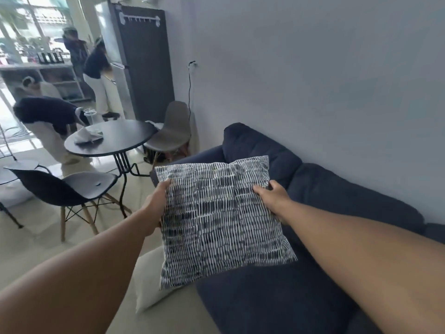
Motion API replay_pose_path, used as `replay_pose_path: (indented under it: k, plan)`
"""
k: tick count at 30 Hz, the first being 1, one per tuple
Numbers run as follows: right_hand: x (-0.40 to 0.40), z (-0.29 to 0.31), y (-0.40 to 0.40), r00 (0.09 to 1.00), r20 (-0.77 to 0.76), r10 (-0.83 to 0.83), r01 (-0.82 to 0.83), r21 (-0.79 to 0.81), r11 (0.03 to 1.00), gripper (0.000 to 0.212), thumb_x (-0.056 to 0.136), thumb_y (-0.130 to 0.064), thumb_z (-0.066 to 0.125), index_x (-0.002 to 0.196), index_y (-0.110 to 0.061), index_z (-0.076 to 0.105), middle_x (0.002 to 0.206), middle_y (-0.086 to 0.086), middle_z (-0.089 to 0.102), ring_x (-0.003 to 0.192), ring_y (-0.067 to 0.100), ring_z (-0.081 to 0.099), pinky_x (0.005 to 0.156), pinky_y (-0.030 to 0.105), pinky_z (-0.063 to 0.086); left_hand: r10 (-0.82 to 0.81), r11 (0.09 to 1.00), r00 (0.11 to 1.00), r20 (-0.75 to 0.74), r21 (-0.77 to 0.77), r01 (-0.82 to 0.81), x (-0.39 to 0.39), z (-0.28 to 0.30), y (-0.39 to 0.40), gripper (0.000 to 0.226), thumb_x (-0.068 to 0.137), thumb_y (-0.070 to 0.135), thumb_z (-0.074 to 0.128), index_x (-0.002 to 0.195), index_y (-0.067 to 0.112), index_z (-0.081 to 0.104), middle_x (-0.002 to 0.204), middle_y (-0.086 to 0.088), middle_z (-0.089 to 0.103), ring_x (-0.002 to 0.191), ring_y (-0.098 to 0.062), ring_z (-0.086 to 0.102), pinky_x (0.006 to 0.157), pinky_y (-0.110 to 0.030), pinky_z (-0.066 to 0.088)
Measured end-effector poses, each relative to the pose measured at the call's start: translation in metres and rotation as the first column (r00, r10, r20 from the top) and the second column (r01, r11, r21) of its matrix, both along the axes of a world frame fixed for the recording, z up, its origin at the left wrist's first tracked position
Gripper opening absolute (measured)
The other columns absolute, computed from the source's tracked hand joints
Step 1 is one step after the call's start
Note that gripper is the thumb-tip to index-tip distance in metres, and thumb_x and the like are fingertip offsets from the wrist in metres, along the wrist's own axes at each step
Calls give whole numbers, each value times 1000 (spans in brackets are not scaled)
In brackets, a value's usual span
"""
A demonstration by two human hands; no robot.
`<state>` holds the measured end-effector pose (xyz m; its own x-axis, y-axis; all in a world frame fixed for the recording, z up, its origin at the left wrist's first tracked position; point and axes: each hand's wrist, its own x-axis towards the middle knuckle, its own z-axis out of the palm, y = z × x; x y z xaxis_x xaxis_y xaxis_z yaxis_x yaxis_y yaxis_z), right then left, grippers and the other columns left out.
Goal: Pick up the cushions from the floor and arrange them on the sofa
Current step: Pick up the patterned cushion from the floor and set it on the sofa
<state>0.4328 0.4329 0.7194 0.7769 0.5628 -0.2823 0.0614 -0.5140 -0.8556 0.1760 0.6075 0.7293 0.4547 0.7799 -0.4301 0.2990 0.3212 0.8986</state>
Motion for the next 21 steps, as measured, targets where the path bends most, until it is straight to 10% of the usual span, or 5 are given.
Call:
replay_pose_path:
  k: [6,10,16,21]
  plan:
    - [80,8,-32,990,-64,-123,125,21,992,80,95,-49,67,165,-28,34,153,4,56,125,31,63,110,51,52,-106,994,994,-12,-2,106,105,-3,16,75,87,77,49,120,17,78,118,-11,80,106,-32,75,103,-52,53]
    - [125,11,-52,972,-85,-219,222,31,975,72,99,-44,67,162,-27,37,140,5,60,117,31,65,105,50,55,-210,976,976,-66,37,212,167,17,-2,62,100,71,38,109,23,76,106,-7,80,99,-28,72,83,-42,55]
    - [178,13,-101,946,-53,-318,320,26,947,66,102,-36,68,160,-21,41,102,-6,59,91,19,66,84,37,55,-334,940,937,-107,39,339,254,27,-14,72,92,77,42,121,21,76,115,-9,80,103,-31,73,98,-49,55]
    - [210,5,-143,903,-52,-427,428,20,903,58,98,-31,74,150,-22,50,114,3,68,94,24,72,71,34,57,-419,905,902,-102,26,424,312,24,-44,80,96,77,40,139,15,65,127,-9,74,105,-28,70,90,-45,55]
